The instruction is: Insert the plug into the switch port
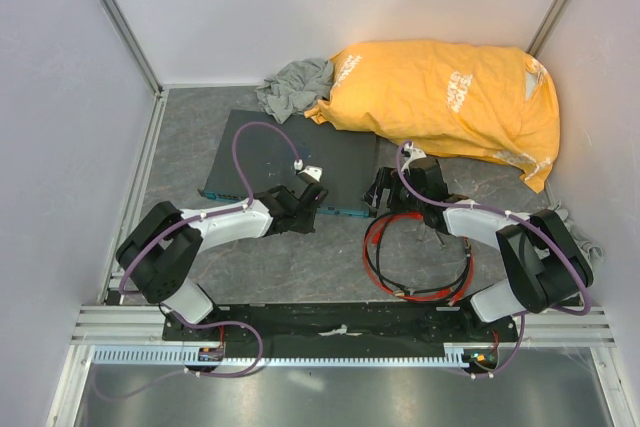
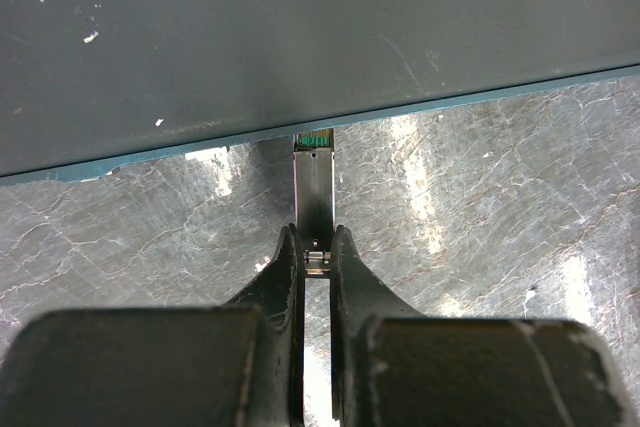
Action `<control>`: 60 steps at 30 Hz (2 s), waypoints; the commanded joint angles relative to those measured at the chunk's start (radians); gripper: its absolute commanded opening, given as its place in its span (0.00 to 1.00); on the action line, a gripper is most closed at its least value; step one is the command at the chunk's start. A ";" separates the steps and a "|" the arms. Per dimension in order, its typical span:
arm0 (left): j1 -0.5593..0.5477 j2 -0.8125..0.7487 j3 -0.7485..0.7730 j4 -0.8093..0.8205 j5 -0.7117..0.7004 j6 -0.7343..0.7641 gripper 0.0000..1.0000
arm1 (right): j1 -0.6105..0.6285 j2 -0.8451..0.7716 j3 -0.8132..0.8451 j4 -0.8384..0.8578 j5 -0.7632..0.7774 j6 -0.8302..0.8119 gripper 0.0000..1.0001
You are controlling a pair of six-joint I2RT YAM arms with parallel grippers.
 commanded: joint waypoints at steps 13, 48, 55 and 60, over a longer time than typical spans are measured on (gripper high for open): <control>0.022 0.024 0.006 0.034 -0.070 -0.044 0.02 | 0.000 -0.036 -0.013 0.042 -0.026 0.010 0.94; 0.064 -0.008 -0.059 0.058 -0.082 -0.084 0.01 | -0.001 -0.036 -0.025 0.058 -0.041 0.018 0.94; 0.062 0.018 -0.031 0.037 -0.116 -0.072 0.02 | 0.000 -0.038 -0.026 0.059 -0.043 0.020 0.94; 0.057 0.025 -0.007 0.006 -0.148 -0.093 0.02 | 0.000 -0.038 -0.026 0.058 -0.043 0.020 0.94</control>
